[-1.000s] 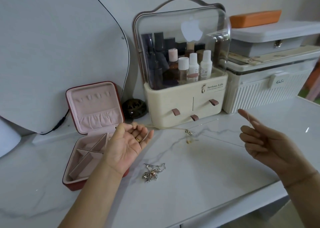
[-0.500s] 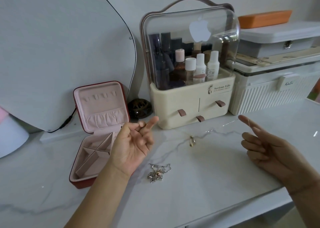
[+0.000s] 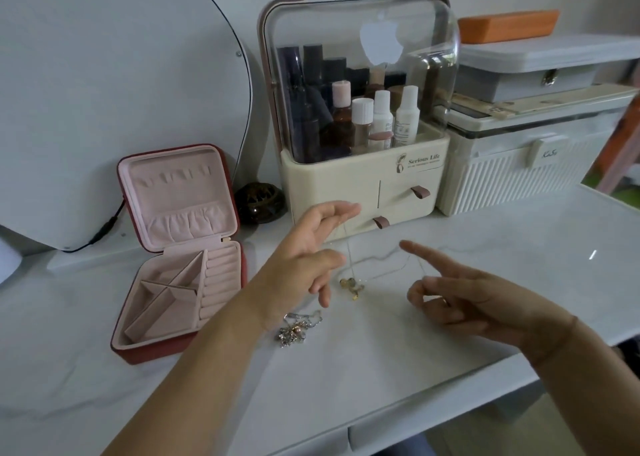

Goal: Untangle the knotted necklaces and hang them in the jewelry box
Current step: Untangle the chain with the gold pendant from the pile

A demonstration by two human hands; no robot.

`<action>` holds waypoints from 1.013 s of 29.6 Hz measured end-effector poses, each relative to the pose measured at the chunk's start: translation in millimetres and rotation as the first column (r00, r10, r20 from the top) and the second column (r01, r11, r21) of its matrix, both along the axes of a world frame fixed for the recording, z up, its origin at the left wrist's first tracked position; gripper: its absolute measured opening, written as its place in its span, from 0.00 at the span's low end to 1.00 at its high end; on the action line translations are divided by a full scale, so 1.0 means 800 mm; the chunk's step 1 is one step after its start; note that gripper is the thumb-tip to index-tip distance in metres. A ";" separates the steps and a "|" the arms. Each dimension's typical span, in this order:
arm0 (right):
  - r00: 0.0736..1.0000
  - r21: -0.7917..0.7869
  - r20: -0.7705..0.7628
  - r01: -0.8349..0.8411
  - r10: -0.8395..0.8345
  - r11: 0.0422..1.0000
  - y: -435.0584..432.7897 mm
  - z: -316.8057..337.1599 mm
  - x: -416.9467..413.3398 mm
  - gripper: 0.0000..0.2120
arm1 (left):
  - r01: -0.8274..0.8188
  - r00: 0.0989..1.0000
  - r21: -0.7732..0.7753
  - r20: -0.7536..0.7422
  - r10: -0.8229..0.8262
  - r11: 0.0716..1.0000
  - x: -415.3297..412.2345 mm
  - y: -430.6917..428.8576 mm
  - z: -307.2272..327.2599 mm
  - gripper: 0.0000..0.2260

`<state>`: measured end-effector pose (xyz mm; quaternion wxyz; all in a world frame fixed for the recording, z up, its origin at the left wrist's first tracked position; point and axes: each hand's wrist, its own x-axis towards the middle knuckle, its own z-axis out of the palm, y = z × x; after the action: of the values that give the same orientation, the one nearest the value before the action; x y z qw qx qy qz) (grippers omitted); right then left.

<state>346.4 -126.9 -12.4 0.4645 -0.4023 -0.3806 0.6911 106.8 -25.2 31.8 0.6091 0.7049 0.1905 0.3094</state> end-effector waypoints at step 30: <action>0.955 -0.002 0.188 0.233 -0.228 0.973 -0.027 0.013 0.057 0.46 | -0.211 0.972 -0.086 -0.123 0.199 0.974 -0.072 0.043 -0.023 0.22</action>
<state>392.2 -148.5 -2.1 0.4993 -0.5124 -0.3647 0.5959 49.0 9.1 13.3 0.5962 0.6669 0.3116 0.3205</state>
